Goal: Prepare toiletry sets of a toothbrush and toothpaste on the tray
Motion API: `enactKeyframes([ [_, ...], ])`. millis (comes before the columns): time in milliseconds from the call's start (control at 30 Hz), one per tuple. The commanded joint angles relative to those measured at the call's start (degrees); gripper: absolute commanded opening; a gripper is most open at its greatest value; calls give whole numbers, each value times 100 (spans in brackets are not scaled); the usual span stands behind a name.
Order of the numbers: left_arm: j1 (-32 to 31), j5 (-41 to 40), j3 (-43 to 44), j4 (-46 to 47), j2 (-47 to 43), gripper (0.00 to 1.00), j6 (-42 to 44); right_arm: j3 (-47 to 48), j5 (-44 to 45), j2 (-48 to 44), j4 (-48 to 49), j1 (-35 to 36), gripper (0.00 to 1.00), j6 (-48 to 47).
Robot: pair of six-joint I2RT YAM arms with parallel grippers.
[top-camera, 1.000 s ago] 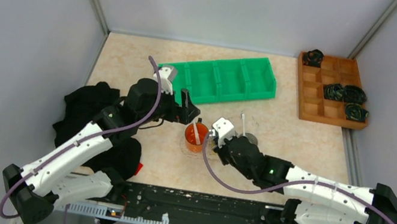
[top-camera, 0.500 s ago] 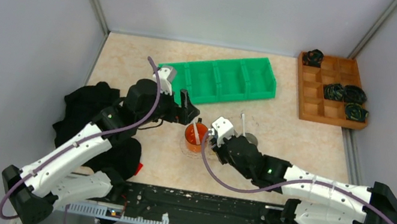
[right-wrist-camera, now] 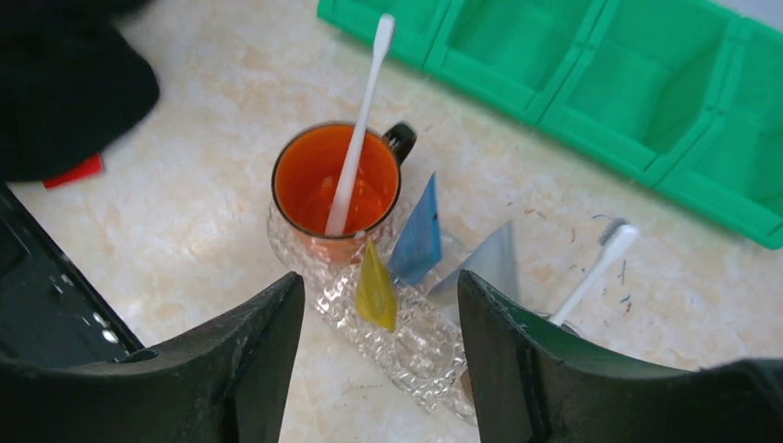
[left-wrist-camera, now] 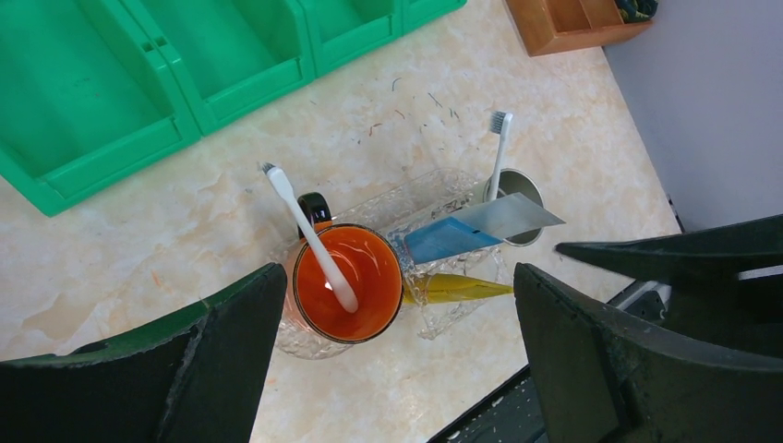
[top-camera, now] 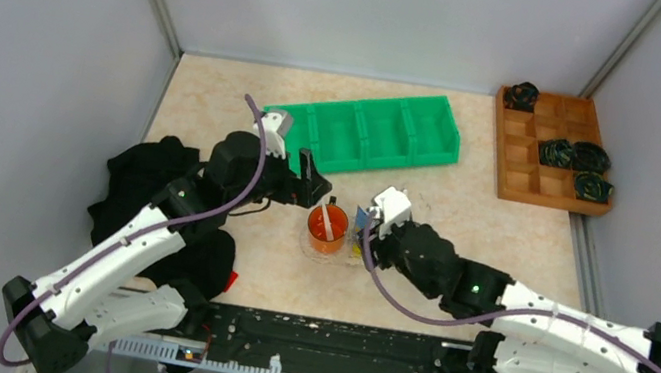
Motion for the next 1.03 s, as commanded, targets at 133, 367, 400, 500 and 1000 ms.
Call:
enactKeyframes([
  [133,27,151,-88,-237,-287,99,71,1153,975,-1148,-1659,58,67,915],
  [367,27,1088,-736,-362,-945,99,-228,1050,1142,-2054,-3014,58,72,2432],
  [400,27,1272,-817,-324,-1100,99,-301,995,1181,-2229,-3148,57,73,2563],
  [500,27,1601,-1061,-197,-1714,99,-460,727,1298,-2852,-3445,57,75,2923],
  [1000,27,893,-1806,-164,-2859,99,-575,457,1884,-3357,-3415,57,77,3175],
])
